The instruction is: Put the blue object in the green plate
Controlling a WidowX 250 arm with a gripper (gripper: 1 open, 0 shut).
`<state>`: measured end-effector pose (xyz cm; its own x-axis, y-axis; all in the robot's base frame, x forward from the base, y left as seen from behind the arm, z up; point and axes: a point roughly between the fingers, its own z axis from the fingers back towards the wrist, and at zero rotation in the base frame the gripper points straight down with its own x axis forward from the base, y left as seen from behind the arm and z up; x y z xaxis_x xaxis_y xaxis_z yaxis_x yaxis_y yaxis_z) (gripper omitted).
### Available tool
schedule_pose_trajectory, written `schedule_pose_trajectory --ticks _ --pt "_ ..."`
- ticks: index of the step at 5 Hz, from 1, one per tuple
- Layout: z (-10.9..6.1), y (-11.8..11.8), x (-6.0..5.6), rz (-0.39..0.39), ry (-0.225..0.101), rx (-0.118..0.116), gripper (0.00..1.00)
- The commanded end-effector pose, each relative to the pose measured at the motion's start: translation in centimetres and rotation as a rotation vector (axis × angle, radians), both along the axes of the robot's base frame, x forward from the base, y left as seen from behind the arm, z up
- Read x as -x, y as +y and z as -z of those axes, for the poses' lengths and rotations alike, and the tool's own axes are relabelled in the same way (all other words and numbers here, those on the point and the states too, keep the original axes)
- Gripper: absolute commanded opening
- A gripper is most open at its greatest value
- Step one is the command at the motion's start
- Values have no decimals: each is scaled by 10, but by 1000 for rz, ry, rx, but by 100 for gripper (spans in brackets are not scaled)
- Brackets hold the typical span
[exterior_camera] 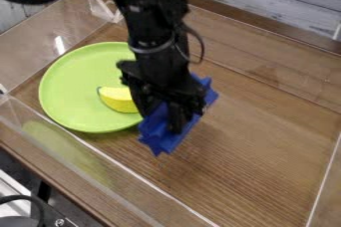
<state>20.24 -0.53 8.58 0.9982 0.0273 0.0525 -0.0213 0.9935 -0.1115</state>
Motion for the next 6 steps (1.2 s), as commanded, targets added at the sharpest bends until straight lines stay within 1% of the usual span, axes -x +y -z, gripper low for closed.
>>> schedule_pose_trajectory --ticks 1,2,3,4,6 --pt "-27 20 -14 -4 -85 -5 0" --pt "-41 43 -24 -37 -128 -16 0" --pt "-41 65 -30 -61 -143 -30 0" --pt "-41 73 -35 -78 -152 -34 0" --pt "-37 86 -51 -93 -159 -43 0"
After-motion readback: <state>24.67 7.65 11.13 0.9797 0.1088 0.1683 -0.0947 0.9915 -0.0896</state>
